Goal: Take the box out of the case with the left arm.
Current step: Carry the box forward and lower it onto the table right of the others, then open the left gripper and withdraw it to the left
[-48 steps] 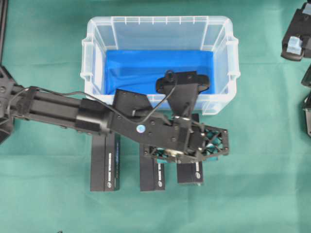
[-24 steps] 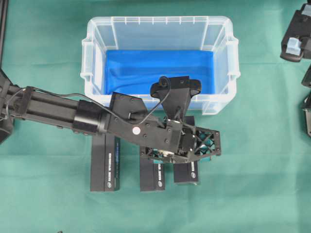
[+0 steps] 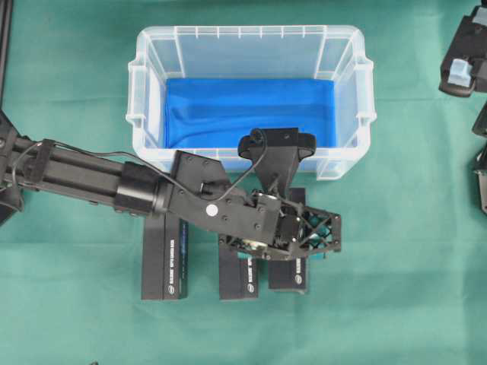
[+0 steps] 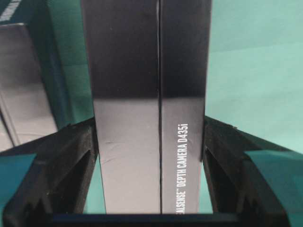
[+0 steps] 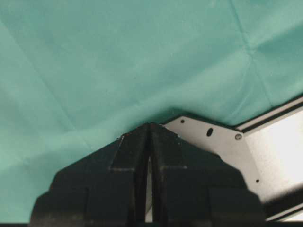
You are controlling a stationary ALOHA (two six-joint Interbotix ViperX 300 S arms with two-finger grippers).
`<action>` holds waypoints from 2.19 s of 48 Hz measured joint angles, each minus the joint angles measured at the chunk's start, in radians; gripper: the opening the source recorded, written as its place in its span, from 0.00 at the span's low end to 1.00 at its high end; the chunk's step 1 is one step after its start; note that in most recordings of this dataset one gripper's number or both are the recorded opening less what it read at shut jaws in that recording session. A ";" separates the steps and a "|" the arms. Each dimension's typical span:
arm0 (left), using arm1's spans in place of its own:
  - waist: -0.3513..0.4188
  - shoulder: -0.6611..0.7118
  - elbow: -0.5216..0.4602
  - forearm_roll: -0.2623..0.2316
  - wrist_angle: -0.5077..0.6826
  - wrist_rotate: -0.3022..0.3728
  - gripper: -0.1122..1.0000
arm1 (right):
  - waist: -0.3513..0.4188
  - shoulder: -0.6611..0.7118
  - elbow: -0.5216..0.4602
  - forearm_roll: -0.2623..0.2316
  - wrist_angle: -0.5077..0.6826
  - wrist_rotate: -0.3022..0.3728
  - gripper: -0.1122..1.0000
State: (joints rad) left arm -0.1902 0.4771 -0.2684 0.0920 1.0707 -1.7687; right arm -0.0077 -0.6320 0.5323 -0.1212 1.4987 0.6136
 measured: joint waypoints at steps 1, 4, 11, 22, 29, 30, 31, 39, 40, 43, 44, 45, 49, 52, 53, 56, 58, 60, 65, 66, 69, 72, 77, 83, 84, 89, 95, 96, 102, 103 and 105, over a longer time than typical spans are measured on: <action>0.000 0.000 0.002 -0.002 0.000 0.002 0.64 | 0.000 0.000 0.000 0.000 0.000 0.000 0.10; -0.002 0.000 0.002 -0.002 -0.002 0.002 0.64 | 0.000 0.000 0.000 0.000 0.000 0.000 0.10; -0.002 0.000 0.002 -0.002 -0.002 0.002 0.72 | 0.000 0.000 -0.002 -0.002 0.000 0.000 0.10; 0.000 -0.003 0.002 -0.003 -0.002 -0.023 0.91 | 0.000 0.000 0.000 -0.003 -0.006 -0.002 0.10; -0.002 -0.002 0.002 -0.003 -0.002 -0.025 0.91 | 0.000 0.000 0.000 -0.002 -0.008 -0.002 0.10; -0.002 -0.003 0.002 -0.003 0.000 -0.025 0.91 | 0.000 0.000 0.000 -0.002 -0.008 -0.002 0.10; -0.002 -0.003 0.002 -0.003 0.000 -0.025 0.91 | 0.000 0.000 0.000 -0.002 -0.008 -0.002 0.10; -0.002 -0.003 0.002 -0.003 0.000 -0.021 0.91 | 0.000 0.000 0.000 -0.003 -0.008 -0.002 0.10; -0.002 -0.002 0.002 -0.003 0.000 -0.021 0.91 | 0.000 0.000 0.000 -0.003 -0.008 -0.002 0.10; -0.002 -0.005 -0.002 -0.005 0.000 -0.018 0.91 | 0.000 0.000 0.000 -0.003 -0.008 -0.002 0.10; -0.002 -0.008 -0.005 -0.005 0.000 -0.015 0.91 | 0.000 0.000 0.000 -0.003 -0.008 -0.002 0.10; -0.002 -0.011 -0.006 -0.005 0.002 -0.012 0.91 | 0.000 0.000 -0.002 -0.003 -0.008 -0.002 0.10; 0.000 -0.031 -0.025 -0.005 0.011 0.008 0.91 | 0.000 0.000 0.000 -0.003 -0.008 -0.002 0.10; 0.002 -0.051 -0.043 -0.005 0.028 0.029 0.91 | 0.000 0.000 -0.002 -0.003 -0.009 -0.002 0.10; 0.002 -0.054 -0.049 -0.005 0.034 0.035 0.91 | 0.000 0.000 0.000 -0.003 -0.009 -0.002 0.10; 0.003 -0.061 -0.081 -0.005 0.061 0.057 0.91 | 0.000 0.000 0.000 -0.005 -0.009 -0.002 0.10; 0.003 -0.061 -0.101 -0.005 0.083 0.069 0.91 | 0.000 0.000 0.000 -0.005 -0.008 -0.002 0.10; 0.005 -0.061 -0.123 -0.006 0.106 0.080 0.91 | 0.000 0.000 -0.002 -0.003 -0.008 -0.002 0.10; 0.008 -0.061 -0.181 -0.005 0.166 0.095 0.91 | 0.000 0.000 0.000 -0.005 -0.008 -0.002 0.10; 0.009 -0.061 -0.192 -0.005 0.176 0.097 0.91 | 0.000 0.000 0.000 -0.003 -0.008 -0.002 0.10; 0.012 -0.061 -0.229 -0.006 0.209 0.104 0.91 | 0.000 0.000 0.000 -0.005 -0.008 0.000 0.10; 0.015 -0.061 -0.262 -0.006 0.236 0.110 0.91 | 0.000 -0.002 0.000 -0.003 -0.008 0.000 0.10; 0.017 -0.061 -0.307 -0.006 0.285 0.129 0.91 | 0.000 0.000 0.000 -0.003 -0.008 0.002 0.10; 0.017 -0.060 -0.324 -0.006 0.316 0.140 0.91 | 0.000 0.000 0.000 -0.003 -0.008 0.002 0.10; 0.017 -0.060 -0.324 -0.006 0.318 0.140 0.91 | 0.000 0.000 -0.002 -0.005 -0.008 0.002 0.10; 0.017 -0.060 -0.324 -0.005 0.321 0.140 0.91 | 0.000 0.000 0.000 -0.005 -0.008 0.000 0.10; 0.015 -0.061 -0.321 -0.005 0.324 0.143 0.91 | 0.000 0.000 0.000 -0.003 -0.008 0.002 0.10; 0.014 -0.061 -0.318 -0.006 0.325 0.143 0.91 | 0.000 0.000 -0.002 -0.005 -0.008 0.002 0.10; 0.008 -0.078 -0.268 -0.006 0.334 0.144 0.91 | 0.000 0.000 0.000 -0.005 -0.008 0.002 0.10; 0.006 -0.086 -0.258 -0.006 0.336 0.143 0.91 | 0.000 0.000 0.000 -0.005 -0.008 0.002 0.10; 0.005 -0.106 -0.232 -0.006 0.337 0.143 0.91 | 0.000 0.000 0.000 -0.003 -0.008 0.002 0.10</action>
State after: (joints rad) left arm -0.1856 0.3712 -0.5001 0.0859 1.4082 -1.6260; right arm -0.0077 -0.6320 0.5323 -0.1243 1.4910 0.6151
